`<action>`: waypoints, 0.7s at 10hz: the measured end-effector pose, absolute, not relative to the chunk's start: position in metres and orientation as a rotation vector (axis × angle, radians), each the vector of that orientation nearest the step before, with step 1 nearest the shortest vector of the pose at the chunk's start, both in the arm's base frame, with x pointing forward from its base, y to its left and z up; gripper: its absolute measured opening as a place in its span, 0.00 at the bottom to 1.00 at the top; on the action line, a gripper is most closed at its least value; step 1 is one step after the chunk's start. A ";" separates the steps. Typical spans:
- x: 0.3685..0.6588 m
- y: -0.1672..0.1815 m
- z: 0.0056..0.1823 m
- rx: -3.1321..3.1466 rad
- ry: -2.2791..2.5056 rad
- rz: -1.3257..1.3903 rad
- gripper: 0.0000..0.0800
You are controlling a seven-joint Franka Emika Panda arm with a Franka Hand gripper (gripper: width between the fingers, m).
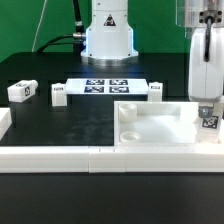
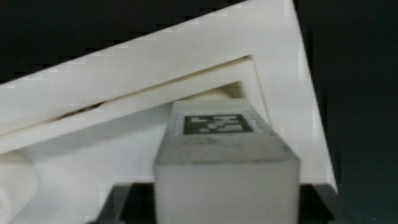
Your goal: Assemble one leg
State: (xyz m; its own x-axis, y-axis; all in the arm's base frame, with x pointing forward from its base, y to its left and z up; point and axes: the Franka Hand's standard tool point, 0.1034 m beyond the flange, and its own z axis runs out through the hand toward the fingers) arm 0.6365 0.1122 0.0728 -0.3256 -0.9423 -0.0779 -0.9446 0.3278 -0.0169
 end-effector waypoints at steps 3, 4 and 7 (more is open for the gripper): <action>0.636 0.113 0.072 -1.813 2.476 0.047 0.63; 0.636 0.113 0.072 -1.816 2.474 0.047 0.63; 0.636 0.113 0.072 -1.821 2.470 0.047 0.81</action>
Offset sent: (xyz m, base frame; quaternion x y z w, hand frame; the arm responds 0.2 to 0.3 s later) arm 0.0000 0.0000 0.0000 0.0000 0.0000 0.0000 1.0000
